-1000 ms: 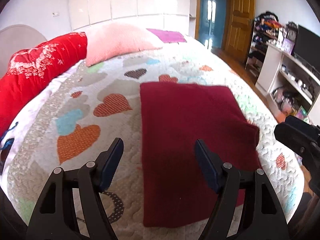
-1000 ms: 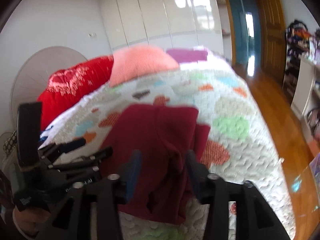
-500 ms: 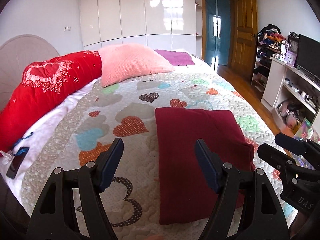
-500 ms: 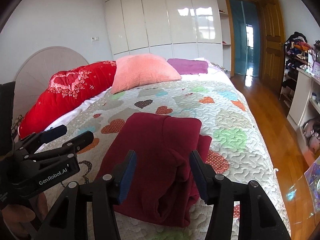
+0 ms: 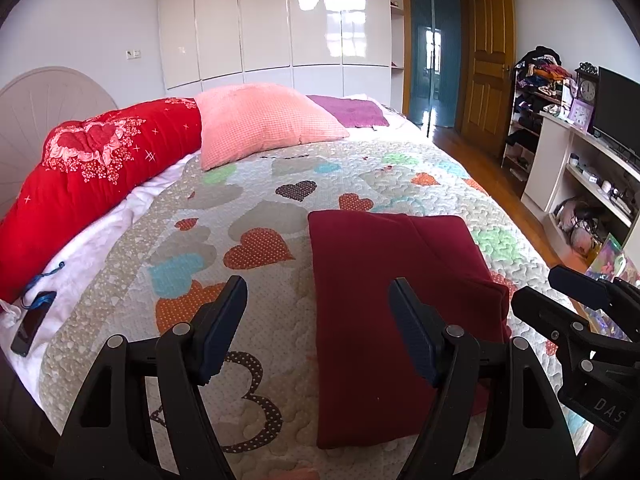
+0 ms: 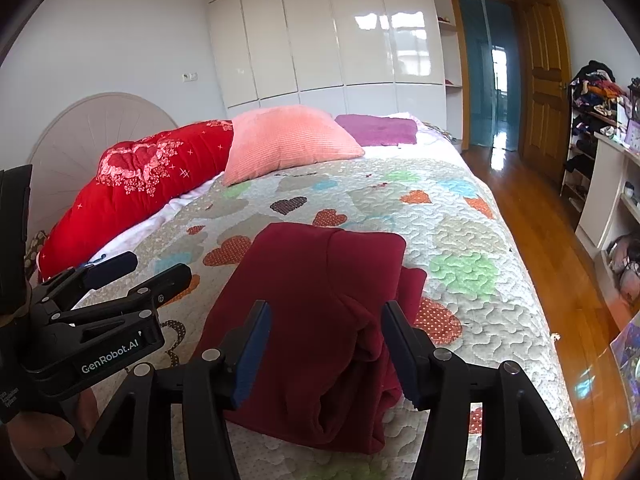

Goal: Fold small clothes

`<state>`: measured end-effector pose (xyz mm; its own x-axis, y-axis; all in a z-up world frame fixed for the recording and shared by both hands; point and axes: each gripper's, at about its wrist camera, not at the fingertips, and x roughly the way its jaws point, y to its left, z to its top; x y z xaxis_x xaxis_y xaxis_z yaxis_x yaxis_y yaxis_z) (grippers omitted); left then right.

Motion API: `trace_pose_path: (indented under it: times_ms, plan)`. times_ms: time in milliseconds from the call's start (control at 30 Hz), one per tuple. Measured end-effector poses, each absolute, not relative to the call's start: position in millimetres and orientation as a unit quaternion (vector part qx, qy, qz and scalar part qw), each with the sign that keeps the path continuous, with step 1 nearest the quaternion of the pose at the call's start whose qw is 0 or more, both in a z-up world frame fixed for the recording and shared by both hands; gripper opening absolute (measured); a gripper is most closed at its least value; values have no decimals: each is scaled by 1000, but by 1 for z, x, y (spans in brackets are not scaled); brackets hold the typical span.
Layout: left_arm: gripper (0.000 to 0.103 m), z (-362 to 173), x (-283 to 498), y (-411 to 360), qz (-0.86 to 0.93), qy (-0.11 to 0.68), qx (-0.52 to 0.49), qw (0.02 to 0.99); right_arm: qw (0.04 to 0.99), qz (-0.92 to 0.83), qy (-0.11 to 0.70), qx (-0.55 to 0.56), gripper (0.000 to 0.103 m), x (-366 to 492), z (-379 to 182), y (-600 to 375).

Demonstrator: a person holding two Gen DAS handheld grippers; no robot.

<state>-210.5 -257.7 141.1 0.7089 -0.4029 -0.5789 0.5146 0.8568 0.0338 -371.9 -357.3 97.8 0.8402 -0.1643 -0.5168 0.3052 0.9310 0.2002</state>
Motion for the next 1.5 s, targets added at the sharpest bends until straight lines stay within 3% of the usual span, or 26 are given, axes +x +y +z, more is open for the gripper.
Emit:
trace_pose_path:
  times_ms: [1500]
  plan:
    - [74, 130, -214, -259, -249, 288, 106, 918, 942, -120, 276, 149, 61, -365, 88, -350]
